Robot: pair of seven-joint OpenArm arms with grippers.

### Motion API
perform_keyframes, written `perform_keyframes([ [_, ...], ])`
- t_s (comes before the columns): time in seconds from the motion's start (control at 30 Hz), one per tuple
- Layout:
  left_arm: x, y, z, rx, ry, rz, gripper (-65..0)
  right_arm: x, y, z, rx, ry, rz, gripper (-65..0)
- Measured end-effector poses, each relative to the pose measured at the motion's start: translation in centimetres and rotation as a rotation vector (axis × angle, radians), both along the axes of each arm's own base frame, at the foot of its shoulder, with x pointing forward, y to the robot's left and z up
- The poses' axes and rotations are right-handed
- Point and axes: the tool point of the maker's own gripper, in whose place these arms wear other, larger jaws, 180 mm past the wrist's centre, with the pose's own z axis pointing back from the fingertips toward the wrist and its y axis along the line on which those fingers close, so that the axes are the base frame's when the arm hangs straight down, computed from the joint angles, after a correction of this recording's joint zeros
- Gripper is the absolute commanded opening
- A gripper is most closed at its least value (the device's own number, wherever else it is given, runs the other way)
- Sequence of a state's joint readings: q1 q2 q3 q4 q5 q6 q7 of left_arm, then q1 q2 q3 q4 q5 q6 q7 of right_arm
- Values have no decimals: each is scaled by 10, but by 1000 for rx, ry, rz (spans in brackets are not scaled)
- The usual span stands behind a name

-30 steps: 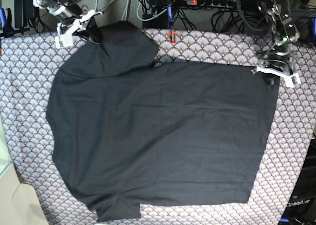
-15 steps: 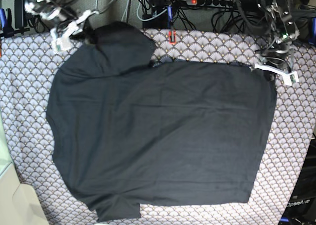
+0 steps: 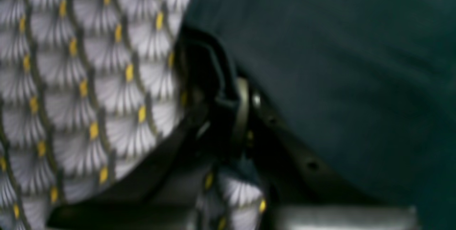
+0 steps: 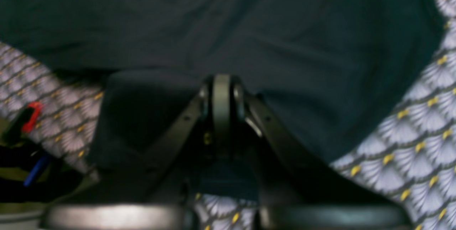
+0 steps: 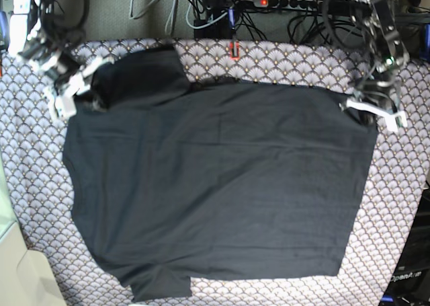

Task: Fold the T-shirt properly
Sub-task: 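Adjust the right gripper's grip on the shoulder near the sleeve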

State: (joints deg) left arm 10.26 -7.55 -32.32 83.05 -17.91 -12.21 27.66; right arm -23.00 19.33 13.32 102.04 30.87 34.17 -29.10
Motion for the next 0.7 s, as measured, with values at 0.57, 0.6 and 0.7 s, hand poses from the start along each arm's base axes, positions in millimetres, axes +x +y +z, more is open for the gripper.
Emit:
perform_keyframes([
  [0.57,43,-2,15,46,115,-41,-650,41,-15,19,-113,3,37,-650],
  [0.6,38,-5,10,46,129,-54,-650,32,-14,12,-118,32,40,-650],
  [0.7,23,-2,-2,58,176,-46,-650,9,-6,-3,-109,89,44,-628],
])
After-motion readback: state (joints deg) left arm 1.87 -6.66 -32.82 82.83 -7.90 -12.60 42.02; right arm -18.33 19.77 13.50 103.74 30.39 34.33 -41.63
